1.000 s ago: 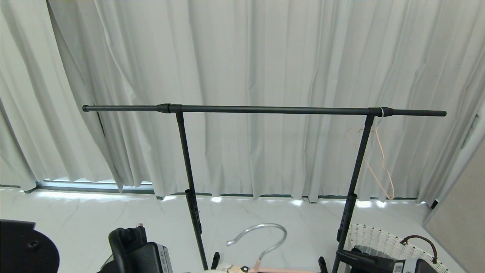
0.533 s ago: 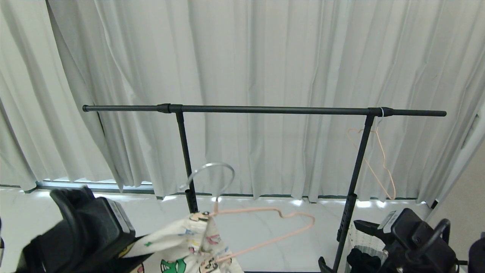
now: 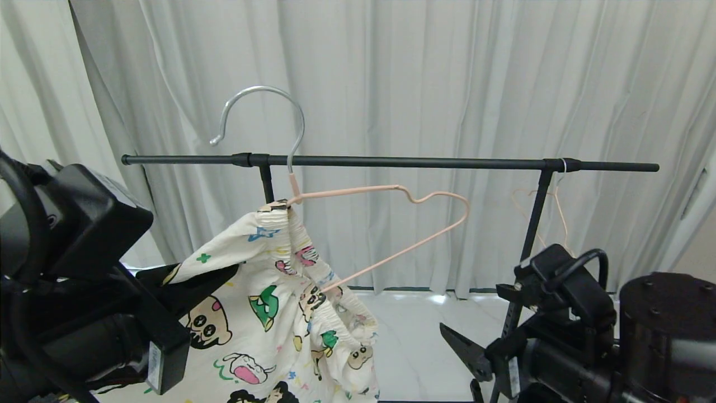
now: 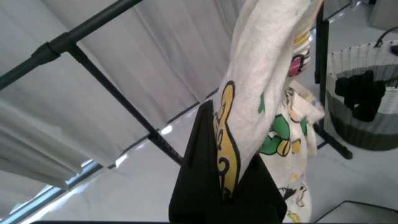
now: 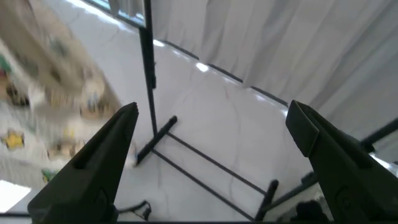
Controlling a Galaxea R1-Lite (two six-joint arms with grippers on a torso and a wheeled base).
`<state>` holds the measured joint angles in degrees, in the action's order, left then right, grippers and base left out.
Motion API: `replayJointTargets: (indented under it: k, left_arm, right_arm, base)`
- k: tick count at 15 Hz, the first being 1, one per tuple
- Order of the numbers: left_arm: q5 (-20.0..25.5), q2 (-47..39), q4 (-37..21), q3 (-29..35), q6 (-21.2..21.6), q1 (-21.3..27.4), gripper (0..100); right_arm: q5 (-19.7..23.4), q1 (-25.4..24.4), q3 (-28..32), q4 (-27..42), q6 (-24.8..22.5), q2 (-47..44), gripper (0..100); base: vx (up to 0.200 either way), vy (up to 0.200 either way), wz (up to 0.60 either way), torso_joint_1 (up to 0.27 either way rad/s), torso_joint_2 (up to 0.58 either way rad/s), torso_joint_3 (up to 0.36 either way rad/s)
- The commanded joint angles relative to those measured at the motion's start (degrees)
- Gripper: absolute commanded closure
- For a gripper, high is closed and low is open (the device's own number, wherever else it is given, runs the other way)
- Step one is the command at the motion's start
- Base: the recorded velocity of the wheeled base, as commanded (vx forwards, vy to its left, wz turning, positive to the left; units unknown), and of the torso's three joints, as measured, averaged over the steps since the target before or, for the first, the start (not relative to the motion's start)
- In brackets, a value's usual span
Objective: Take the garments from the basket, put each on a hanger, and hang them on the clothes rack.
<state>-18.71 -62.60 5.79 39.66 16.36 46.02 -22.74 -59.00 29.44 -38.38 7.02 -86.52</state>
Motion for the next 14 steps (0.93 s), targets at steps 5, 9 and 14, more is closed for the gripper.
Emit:
replayJointTargets:
  k: [5,9,14]
  left_arm:
    - [-0.01,-0.86,0.01,1.74,0.16,0.12,100]
    - [-0.01,-0.86,0.10,1.74,0.08,0.47,100]
    - [0.08,-0.86,0.80,2.18,-0.19,4.25,100]
  right_arm:
    - [-0.03,-5.77,9.76,-0.03,0.71,-9.90,0]
    - [-0.29,-8.41,10.55,-1.79,2.21,-12.18,0]
    - [-1.61,-7.97,11.96,-2.05,2.38,-15.79,0]
  base:
    - [0.000,0.000,0.00,0.000,0.00,0.000]
    - [0.000,0.000,0.00,0.000,0.00,0.000]
    - [0.000,0.000,0.00,0.000,0.00,0.000]
